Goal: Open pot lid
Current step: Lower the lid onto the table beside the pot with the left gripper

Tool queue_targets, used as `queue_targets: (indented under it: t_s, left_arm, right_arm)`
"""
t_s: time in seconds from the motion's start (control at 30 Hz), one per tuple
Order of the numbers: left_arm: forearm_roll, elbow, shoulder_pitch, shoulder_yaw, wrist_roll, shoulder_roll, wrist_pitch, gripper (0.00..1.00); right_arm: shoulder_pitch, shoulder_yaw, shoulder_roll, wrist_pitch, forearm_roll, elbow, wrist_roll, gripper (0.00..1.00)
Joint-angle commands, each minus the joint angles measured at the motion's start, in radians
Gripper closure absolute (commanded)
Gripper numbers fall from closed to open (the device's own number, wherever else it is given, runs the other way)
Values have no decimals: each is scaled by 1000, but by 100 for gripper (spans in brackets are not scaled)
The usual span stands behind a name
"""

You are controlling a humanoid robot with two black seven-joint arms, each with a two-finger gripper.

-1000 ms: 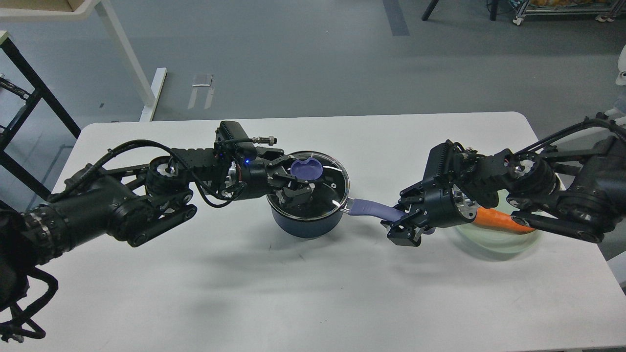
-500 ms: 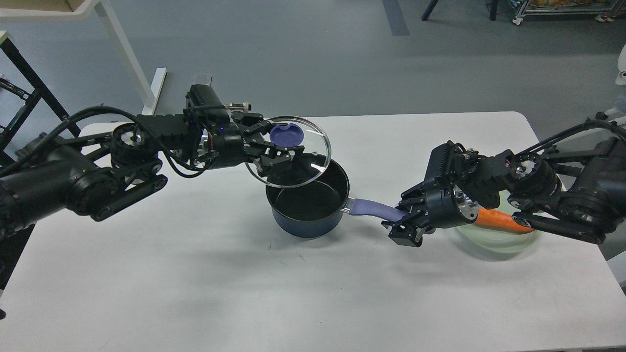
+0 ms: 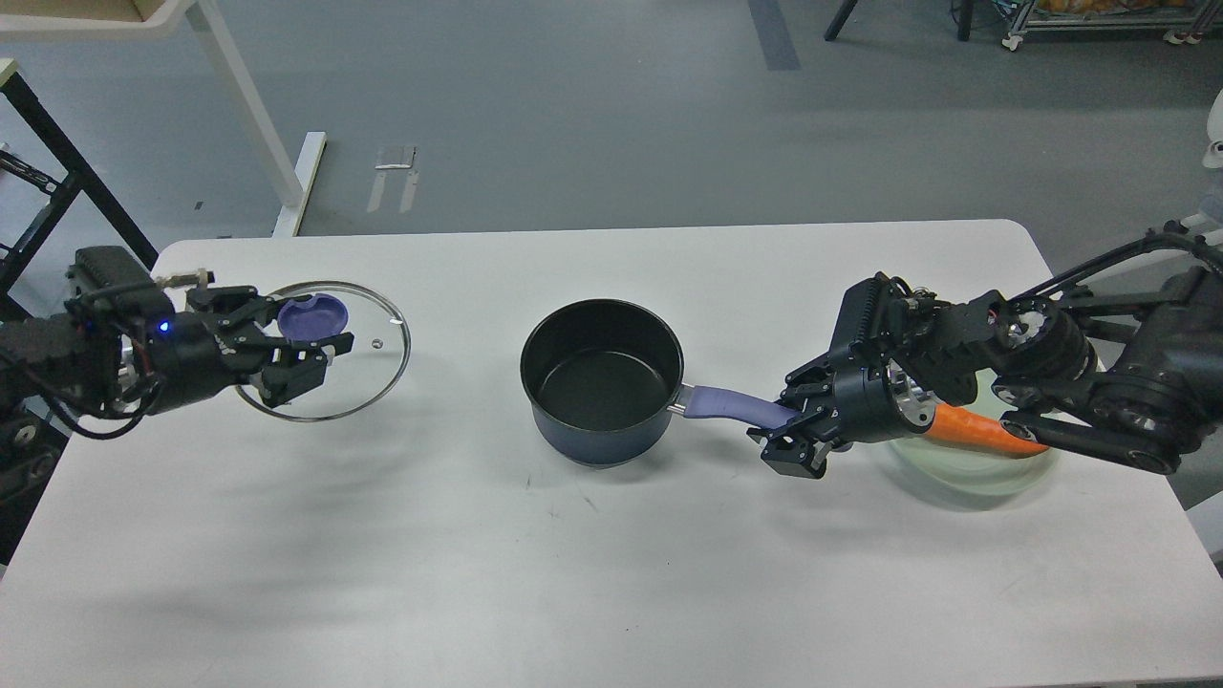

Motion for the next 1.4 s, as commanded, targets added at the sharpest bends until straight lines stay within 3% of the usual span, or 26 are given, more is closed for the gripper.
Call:
queue_targets:
  t_s: [0.0, 0.77, 0.83, 0.97, 1.23, 1.37]
  left_arm:
    - [-4, 5, 63, 5, 0, 14, 50, 65]
    - [-34, 161, 190, 6, 0, -101, 125, 55]
    - [-34, 164, 193, 6, 0, -101, 125, 48]
    - [-46, 164, 202, 6, 0, -101, 125, 19]
    - [-77, 160, 201, 5, 0, -100, 117, 2]
    - [-165, 123, 185, 0, 0, -74, 82, 1]
  right_arm:
    - [0, 0, 3, 0, 0, 0, 0, 78]
    - [-8, 0, 10, 0, 0, -13, 0, 78]
    - [-8, 0, 10, 0, 0, -13, 0, 78]
    - [-8, 1, 10, 0, 0, -13, 0, 78]
    - [-8, 2, 13, 0, 0, -14, 0, 77]
    - [-8, 2, 11, -1, 1, -14, 0, 77]
